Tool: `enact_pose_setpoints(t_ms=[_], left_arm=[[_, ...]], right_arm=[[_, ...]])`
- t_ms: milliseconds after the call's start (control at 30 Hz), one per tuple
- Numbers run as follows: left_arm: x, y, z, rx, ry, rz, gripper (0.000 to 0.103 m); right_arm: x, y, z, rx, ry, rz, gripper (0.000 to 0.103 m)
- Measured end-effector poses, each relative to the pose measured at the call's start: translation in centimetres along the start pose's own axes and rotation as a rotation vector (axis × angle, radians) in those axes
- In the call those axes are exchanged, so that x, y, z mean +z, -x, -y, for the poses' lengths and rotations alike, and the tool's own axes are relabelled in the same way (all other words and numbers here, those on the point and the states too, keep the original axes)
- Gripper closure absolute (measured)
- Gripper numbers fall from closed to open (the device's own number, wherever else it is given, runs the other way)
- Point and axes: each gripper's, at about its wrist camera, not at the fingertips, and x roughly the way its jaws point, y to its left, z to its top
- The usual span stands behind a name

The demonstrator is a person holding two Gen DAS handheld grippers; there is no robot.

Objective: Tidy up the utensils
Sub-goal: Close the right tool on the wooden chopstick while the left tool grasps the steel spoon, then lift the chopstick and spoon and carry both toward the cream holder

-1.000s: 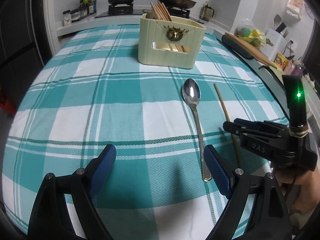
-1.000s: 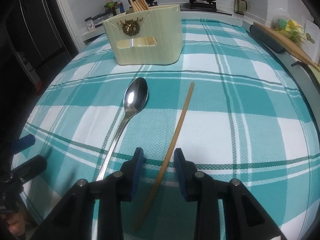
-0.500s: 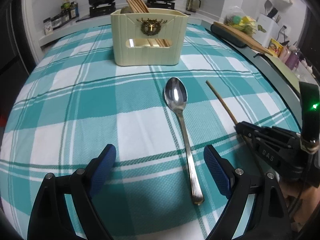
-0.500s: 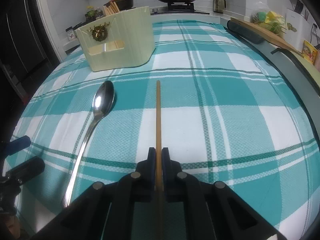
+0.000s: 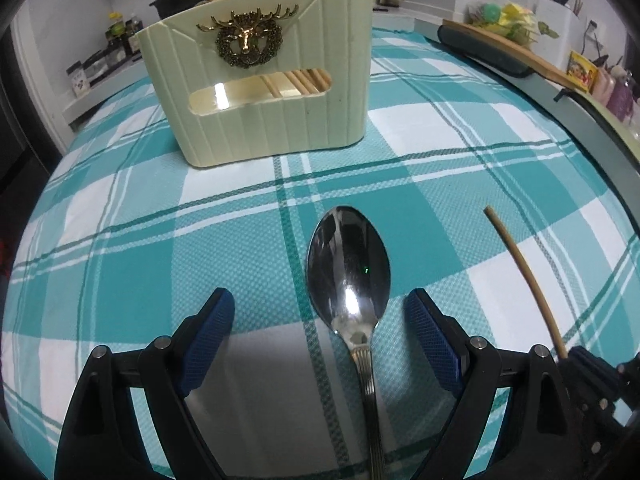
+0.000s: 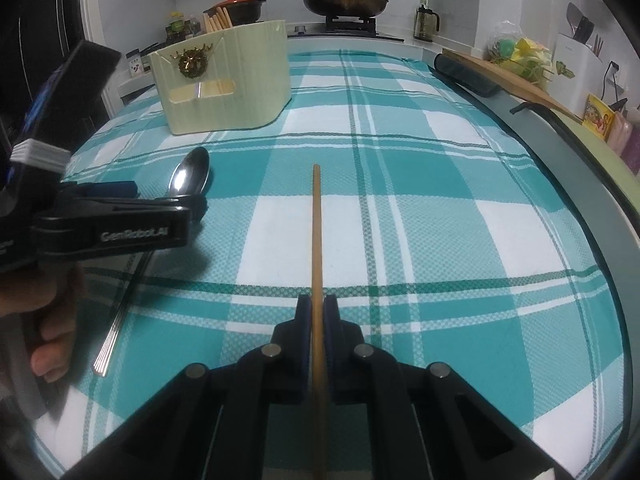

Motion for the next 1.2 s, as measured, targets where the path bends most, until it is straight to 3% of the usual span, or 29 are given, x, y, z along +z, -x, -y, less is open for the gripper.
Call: enact_pose_setpoints(t_ms=[100, 133, 333, 533, 733, 800, 900, 1033, 1200], left_arm=[[0.3, 0.1, 0.4, -0.028, -0.025, 0.025, 0.046], [0.3, 0.2, 0.6, -0.045, -0.040, 0.030, 0.061], [-0.5, 1.1, 0.3, -0.086, -0.085, 0.031, 0.061], [-4.6, 4.4, -1.3, -0.124, -0.162, -0.004, 0.061], [-7.8, 6.8, -3.7, -0.148, -0.093, -0.047, 0.058], [-8.3, 7.3, -4.5, -0.149, -0.052, -0.043, 0.051], [-8.5, 7.9, -5.3, -0.153, -0.015, -0.030, 0.037], [-8.5, 7.9, -5.8, -0.144, 0.021, -0.035, 0.025], [-8.5, 6.7, -4.6, -0.097, 0.018, -0.063, 0.024]], right_arm=[[0.0, 0.0, 0.1, 0.006, -0.005, 0.003, 0.097], [0.0, 0.0, 0.1, 0.007, -0.005, 0.004, 0.097], [-0.2, 0.1, 0.2, 0.013, -0.011, 0.008, 0.097], [-0.8, 0.6, 0.8, 0.022, -0.022, -0.006, 0.097], [-1.6, 1.5, 1.3, 0.015, -0.016, -0.021, 0.097], [-1.6, 1.5, 1.5, 0.023, -0.017, -0.026, 0.095], [-1.3, 1.7, 2.1, 0.060, -0.044, -0.040, 0.072], [-0.5, 2.6, 3.1, 0.067, -0.048, -0.049, 0.070], [0.7, 2.5, 3.4, 0.089, -0.032, -0.095, 0.070]])
